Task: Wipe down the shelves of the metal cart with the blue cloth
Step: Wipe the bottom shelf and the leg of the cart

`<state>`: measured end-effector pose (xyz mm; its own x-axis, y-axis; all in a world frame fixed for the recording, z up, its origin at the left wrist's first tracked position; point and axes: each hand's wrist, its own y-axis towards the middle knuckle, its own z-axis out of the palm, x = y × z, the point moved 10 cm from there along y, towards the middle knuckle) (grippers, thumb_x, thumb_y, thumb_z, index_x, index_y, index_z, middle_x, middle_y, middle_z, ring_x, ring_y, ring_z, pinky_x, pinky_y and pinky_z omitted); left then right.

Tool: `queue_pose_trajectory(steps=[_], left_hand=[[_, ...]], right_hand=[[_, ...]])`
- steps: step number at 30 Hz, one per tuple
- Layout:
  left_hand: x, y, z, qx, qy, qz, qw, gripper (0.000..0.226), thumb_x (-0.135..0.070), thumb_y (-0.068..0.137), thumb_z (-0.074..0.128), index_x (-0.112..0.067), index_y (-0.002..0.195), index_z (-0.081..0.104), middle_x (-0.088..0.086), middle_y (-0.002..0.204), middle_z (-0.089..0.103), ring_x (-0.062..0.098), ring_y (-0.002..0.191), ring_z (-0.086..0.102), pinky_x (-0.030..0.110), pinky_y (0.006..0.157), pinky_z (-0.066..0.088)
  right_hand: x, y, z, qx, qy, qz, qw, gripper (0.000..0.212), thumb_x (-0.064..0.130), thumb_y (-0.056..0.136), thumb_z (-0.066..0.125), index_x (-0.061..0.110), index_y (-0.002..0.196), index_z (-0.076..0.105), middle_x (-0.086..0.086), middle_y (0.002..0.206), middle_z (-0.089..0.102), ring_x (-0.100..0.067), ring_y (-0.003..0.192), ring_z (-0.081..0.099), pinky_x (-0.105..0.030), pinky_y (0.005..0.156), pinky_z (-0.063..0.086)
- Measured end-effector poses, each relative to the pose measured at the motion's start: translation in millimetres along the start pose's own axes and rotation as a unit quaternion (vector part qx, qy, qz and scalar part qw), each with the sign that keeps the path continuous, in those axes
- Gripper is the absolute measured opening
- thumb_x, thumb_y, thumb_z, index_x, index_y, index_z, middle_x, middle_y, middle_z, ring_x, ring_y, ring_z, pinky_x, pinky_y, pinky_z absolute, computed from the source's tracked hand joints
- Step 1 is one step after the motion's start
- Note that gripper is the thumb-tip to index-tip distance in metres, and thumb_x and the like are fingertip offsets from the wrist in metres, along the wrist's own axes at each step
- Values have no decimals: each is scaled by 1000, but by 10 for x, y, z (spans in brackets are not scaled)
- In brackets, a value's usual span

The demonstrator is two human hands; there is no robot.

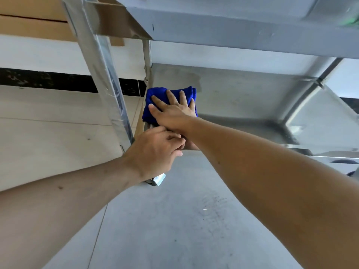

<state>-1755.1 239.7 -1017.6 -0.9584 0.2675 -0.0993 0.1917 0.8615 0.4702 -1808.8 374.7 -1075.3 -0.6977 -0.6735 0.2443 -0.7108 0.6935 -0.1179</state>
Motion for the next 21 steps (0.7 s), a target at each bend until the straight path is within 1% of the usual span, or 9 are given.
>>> queue_pose_trajectory(steps=[1,3,6,9,13,15,17,19,21], left_hand=[[0,4,-26,-6,-11,10,1000,16,-19,78,78,-8,89,75,4,88,74,25,83,67,40,78,55],[22,-17,-65,-7,-11,27,1000,15,-19,76,82,-10,86,76,2,86,73,23,79,67,37,74,55],[31,-105,-92,1,27,55,998,19,-16,75,82,-10,92,76,4,87,71,24,76,65,39,66,56],[-3,-189,-127,-8,73,91,993,14,-9,79,76,-10,93,75,7,78,65,26,66,59,39,57,52],[35,-326,-181,-2,102,94,990,18,-2,86,63,-11,95,75,6,79,65,27,67,59,40,58,49],[48,-388,-219,4,102,90,991,20,-2,88,57,-11,91,75,6,78,65,28,67,59,40,59,49],[42,-399,-270,4,104,90,991,25,-1,90,51,-10,87,73,6,76,63,27,65,57,38,55,48],[21,-358,-314,3,99,85,991,23,-1,88,52,-11,85,73,5,75,60,25,65,53,37,53,47],[-38,-297,-319,8,78,82,994,20,-1,85,54,-11,85,71,5,79,60,25,67,52,39,55,48]], right_hand=[[25,-2,-4,4,9,-1,1000,57,67,96,10,55,152,12,4,168,-1,-36,150,-15,-63,113,-12],[18,-24,-19,13,35,-1,999,55,64,97,10,55,151,15,5,168,-1,-35,150,-15,-63,113,-13],[57,-123,15,25,49,-21,998,52,60,99,11,56,151,18,6,168,0,-32,151,-15,-62,114,-13],[143,-237,48,34,59,-36,997,51,59,100,13,57,150,20,7,168,2,-31,151,-14,-62,115,-12],[211,-417,51,20,45,-58,997,49,58,101,14,59,149,21,8,167,6,-30,151,-10,-62,116,-10],[211,-540,68,8,33,-65,997,48,58,101,16,59,149,20,8,166,7,-30,151,-8,-61,117,-9],[191,-660,78,-2,28,-74,997,48,60,101,18,58,149,20,6,166,8,-30,150,-7,-61,117,-7],[151,-758,77,-10,21,-80,997,50,62,100,18,58,149,19,6,165,9,-30,150,-6,-61,117,-6],[83,-834,63,-14,19,-83,996,51,64,98,19,59,149,18,7,166,9,-29,151,-6,-60,118,-5]])
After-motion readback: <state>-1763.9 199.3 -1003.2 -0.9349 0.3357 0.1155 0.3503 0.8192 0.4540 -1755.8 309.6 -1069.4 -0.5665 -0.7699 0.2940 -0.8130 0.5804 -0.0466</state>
